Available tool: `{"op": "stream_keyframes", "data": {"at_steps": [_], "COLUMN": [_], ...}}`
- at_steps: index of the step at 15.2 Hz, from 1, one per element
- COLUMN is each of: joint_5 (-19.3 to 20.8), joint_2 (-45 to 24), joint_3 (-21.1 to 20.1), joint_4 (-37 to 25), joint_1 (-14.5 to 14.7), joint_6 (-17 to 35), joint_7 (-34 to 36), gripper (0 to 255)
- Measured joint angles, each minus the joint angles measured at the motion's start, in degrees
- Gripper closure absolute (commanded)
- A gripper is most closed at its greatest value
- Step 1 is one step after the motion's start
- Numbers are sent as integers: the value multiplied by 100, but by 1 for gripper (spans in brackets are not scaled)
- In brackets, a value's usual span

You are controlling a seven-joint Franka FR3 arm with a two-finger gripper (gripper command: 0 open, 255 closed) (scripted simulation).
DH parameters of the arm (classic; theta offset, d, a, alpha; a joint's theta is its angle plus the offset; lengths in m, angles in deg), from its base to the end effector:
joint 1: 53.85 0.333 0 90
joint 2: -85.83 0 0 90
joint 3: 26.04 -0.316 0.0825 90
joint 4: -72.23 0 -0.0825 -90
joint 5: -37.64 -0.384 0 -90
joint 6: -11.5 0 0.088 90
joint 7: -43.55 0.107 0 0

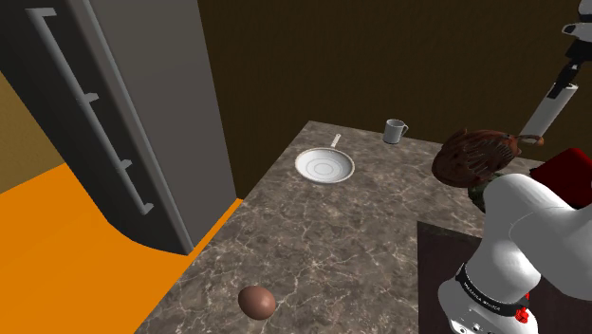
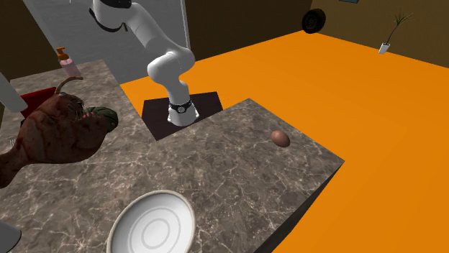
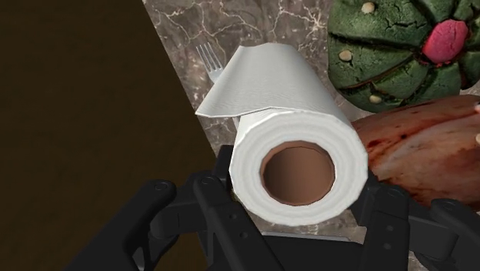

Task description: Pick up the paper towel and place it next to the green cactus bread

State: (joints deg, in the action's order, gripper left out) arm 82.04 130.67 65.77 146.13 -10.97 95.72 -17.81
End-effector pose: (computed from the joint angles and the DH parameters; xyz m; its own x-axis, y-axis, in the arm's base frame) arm 0.0756 -0.6427 0.5792 0.9980 0.0309 0.0559 0.0278 -0.9981 0.0552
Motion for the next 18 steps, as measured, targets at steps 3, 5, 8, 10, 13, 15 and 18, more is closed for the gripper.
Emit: {"op": "stream_keyframes", "data": {"at_steps": [3, 5, 8, 10, 13, 15, 18], "joint_5": [41, 67, 111, 151, 214, 254, 335], "joint_2": [65, 106, 164, 210, 279, 319, 398], "joint_3": [-12, -31, -29, -9, 8, 16, 95], "joint_4": [284, 499, 742, 888, 1145, 1316, 1471], "joint_1": [-137, -254, -355, -405, -517, -596, -603], "joint_6": [205, 348, 527, 648, 842, 967, 1134], "joint_7": [62, 106, 171, 209, 266, 308, 360], "gripper": [255, 255, 255, 255, 255, 255, 255]}}
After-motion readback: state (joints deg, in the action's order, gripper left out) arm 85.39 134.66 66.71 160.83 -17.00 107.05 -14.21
